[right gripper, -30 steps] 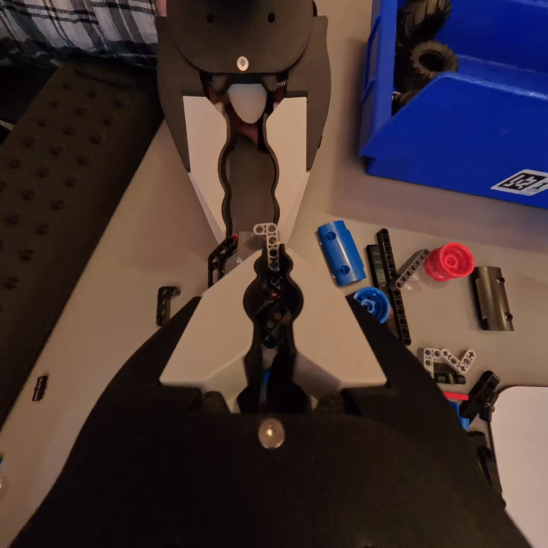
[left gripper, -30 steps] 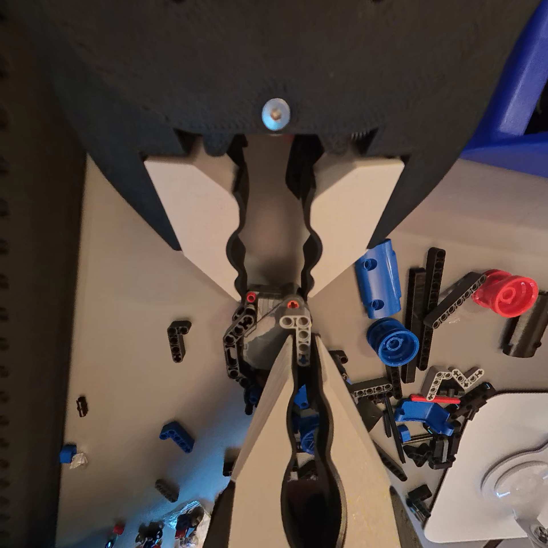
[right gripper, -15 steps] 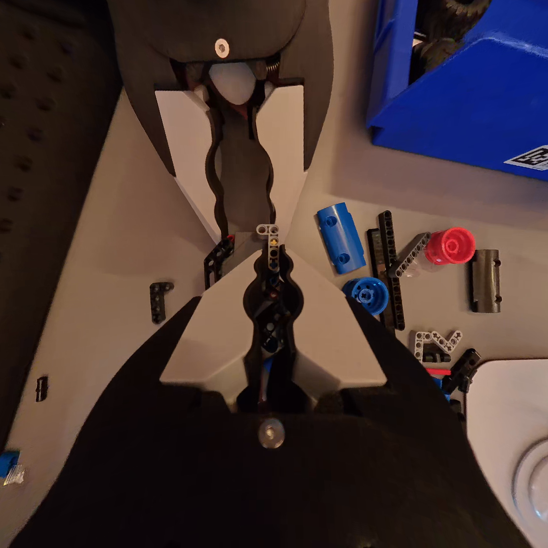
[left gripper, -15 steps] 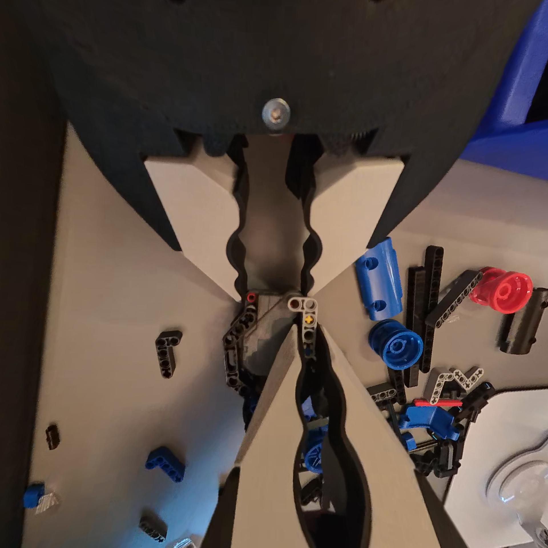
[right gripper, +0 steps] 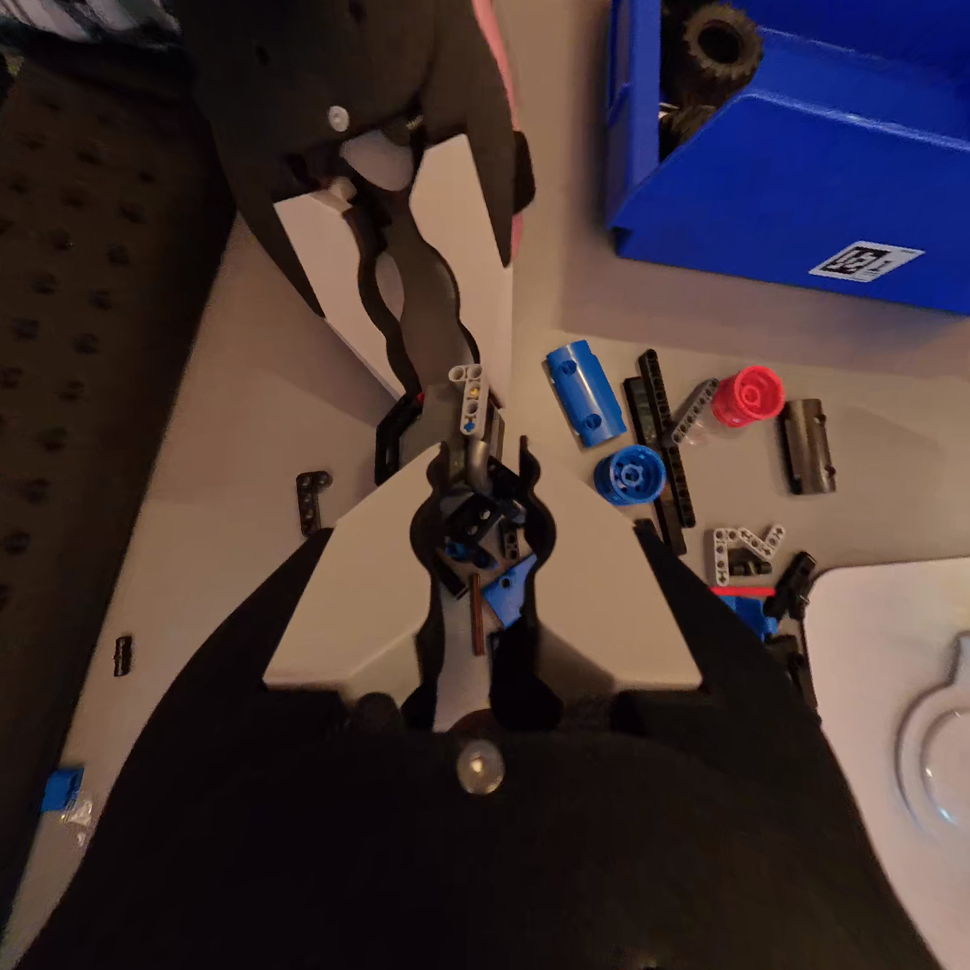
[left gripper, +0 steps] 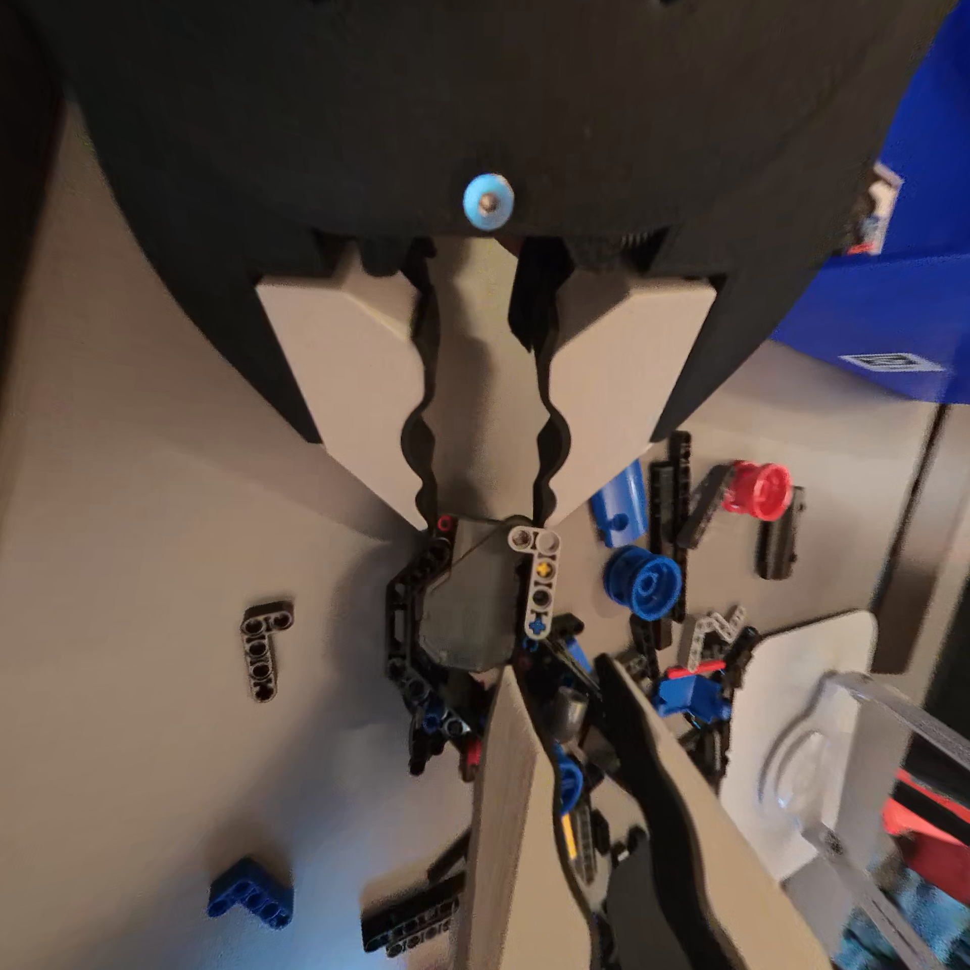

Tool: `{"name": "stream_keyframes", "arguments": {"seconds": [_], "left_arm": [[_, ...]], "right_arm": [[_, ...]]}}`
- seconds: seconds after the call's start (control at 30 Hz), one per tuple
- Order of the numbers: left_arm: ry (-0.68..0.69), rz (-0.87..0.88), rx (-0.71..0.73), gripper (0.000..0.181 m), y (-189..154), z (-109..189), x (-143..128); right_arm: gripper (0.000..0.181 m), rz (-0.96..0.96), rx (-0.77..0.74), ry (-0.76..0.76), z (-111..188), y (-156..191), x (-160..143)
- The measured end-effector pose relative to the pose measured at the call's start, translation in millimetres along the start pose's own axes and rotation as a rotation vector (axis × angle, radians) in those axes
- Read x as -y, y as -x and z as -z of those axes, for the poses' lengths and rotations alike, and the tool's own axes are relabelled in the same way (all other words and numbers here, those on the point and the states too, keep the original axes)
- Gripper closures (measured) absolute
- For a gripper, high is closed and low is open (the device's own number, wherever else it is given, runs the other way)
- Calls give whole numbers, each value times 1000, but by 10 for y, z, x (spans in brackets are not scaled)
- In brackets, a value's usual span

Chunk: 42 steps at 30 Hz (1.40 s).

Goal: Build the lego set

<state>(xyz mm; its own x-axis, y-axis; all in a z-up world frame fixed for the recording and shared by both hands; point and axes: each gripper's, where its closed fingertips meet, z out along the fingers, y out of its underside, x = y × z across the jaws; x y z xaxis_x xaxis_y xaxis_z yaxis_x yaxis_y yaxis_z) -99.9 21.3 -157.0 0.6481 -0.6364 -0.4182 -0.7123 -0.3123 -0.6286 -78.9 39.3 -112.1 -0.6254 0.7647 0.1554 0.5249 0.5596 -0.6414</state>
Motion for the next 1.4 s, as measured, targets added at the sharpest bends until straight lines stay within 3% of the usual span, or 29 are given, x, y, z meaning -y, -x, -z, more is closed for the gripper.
{"name": "stream_keyframes", "arguments": {"seconds": [0.07, 0.2, 0.4, 0.5, 0.57, 0.73, 0.83, 0.97, 1.07, 1.17, 1.3, 1.4], "left_arm": [[22, -76, 74, 146, 29, 30, 31], [65, -293, 291, 146, 119, 133, 112], [68, -520, 456, 146, 67, 238, 244], [71, -571, 485, 146, 26, 247, 237], [60, -524, 439, 141, -33, 232, 194], [-29, -247, 269, 133, -142, 290, 150], [-112, 104, 3, 126, -234, 328, 171], [-265, 324, -105, 133, -70, 367, 301], [-200, 338, -176, 135, -151, 194, 280], [-214, 295, -197, 150, -215, 137, 347], [-217, 176, -95, 154, -191, 131, 382], [-165, -14, 64, 159, -164, 153, 392]], "right_arm": [[144, -10, -34, -35, 75, 3, 35], [138, -76, 10, -76, 130, 130, 102], [130, -105, 19, -10, 14, 178, 11], [146, -65, 15, 21, -7, 237, -15], [165, -17, -21, 56, -54, 259, -77], [167, -12, -35, 34, -62, 295, -54], [169, 7, -39, 40, -66, 306, -52], [169, 77, -86, 50, -60, 333, -59], [169, 100, -112, 27, -50, 376, -42], [169, 100, -130, 15, -35, 377, -52], [163, 48, -95, -18, 21, 396, -50], [143, -68, -39, -65, 134, 385, 10]]}}
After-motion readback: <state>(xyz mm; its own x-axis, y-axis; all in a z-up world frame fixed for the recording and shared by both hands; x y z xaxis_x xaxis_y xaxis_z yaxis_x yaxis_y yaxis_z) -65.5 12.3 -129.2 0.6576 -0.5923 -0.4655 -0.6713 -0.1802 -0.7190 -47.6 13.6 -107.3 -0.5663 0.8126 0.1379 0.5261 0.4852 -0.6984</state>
